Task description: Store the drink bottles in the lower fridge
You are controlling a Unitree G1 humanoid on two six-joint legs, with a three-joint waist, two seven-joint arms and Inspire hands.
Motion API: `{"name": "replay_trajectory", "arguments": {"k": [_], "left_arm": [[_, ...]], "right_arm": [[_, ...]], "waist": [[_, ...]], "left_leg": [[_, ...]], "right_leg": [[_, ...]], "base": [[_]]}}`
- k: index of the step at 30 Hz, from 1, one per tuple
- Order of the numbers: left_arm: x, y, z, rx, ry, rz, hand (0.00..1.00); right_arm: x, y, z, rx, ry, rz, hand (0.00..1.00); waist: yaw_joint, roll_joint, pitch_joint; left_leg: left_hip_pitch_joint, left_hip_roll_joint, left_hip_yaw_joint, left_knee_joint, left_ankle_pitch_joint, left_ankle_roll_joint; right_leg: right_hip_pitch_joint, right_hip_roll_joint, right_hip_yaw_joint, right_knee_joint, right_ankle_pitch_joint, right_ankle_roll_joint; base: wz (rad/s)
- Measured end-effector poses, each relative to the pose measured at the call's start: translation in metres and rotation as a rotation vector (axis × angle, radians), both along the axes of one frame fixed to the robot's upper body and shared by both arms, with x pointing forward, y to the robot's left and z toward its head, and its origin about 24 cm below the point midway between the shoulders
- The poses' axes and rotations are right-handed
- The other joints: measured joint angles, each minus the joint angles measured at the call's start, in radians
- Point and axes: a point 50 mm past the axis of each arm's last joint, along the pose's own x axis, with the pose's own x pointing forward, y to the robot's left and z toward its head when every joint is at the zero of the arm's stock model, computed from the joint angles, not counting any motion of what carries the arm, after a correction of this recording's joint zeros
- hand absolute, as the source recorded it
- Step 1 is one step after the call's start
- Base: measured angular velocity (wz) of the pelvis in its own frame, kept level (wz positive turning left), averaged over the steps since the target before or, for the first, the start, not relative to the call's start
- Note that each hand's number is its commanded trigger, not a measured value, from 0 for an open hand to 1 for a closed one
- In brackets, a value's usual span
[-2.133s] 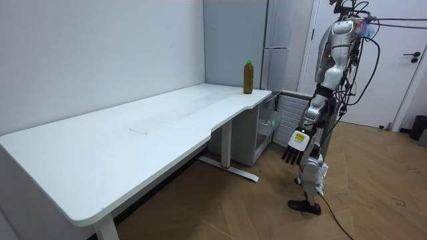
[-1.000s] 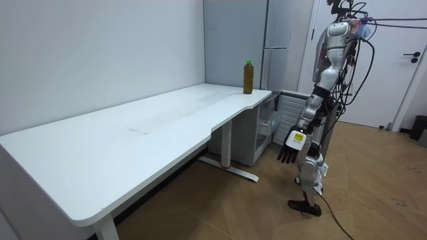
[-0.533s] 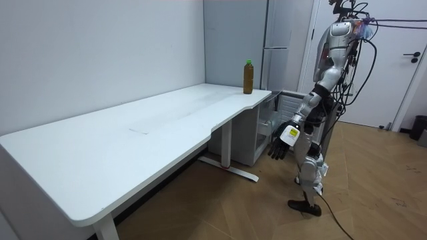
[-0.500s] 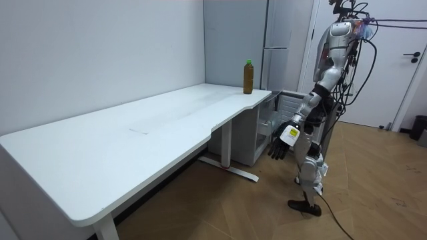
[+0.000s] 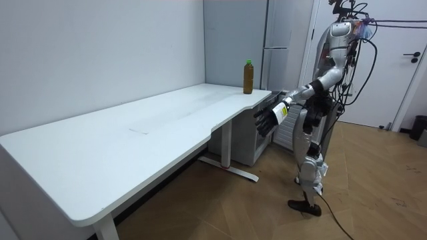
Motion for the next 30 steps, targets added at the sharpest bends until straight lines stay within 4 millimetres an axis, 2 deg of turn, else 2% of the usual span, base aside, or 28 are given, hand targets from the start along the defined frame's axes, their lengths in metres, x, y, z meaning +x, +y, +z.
{"name": "replay_trajectory", "arguments": {"k": [5,13,25,30], "left_arm": [[0.008,-0.002,0.010,0.076,-0.009,-0.045,0.00],[0.029,-0.006,0.051,0.290,-0.120,-0.143,0.00],[0.048,-0.018,0.098,0.408,-0.300,-0.316,0.00],[0.051,-0.022,0.101,0.421,-0.307,-0.372,0.00]], "right_arm": [[-0.002,0.000,0.000,0.019,-0.002,-0.010,0.00],[0.000,0.000,0.000,0.024,-0.008,-0.004,0.00],[0.002,0.000,0.001,0.056,-0.034,-0.006,0.00],[0.001,0.000,0.001,0.055,-0.036,-0.021,0.00]], "waist": [[-0.002,0.001,0.0005],[-0.009,0.008,0.0005],[-0.017,0.009,0.0046],[-0.032,0.012,0.0055]], "left_leg": [[-0.004,0.001,-0.003,0.001,0.000,0.000],[-0.006,0.001,-0.023,0.001,0.000,-0.001],[-0.009,-0.002,-0.038,-0.002,0.001,-0.001],[-0.018,-0.002,-0.039,-0.001,0.001,-0.001]], "right_leg": [[0.000,0.001,0.000,0.000,0.003,-0.002],[0.000,0.002,-0.020,0.000,0.004,-0.004],[-0.001,0.003,-0.018,-0.004,0.004,-0.004],[-0.005,0.003,-0.018,-0.004,0.004,-0.004]], "base": [[-0.01],[0.04],[0.00],[0.00]]}}
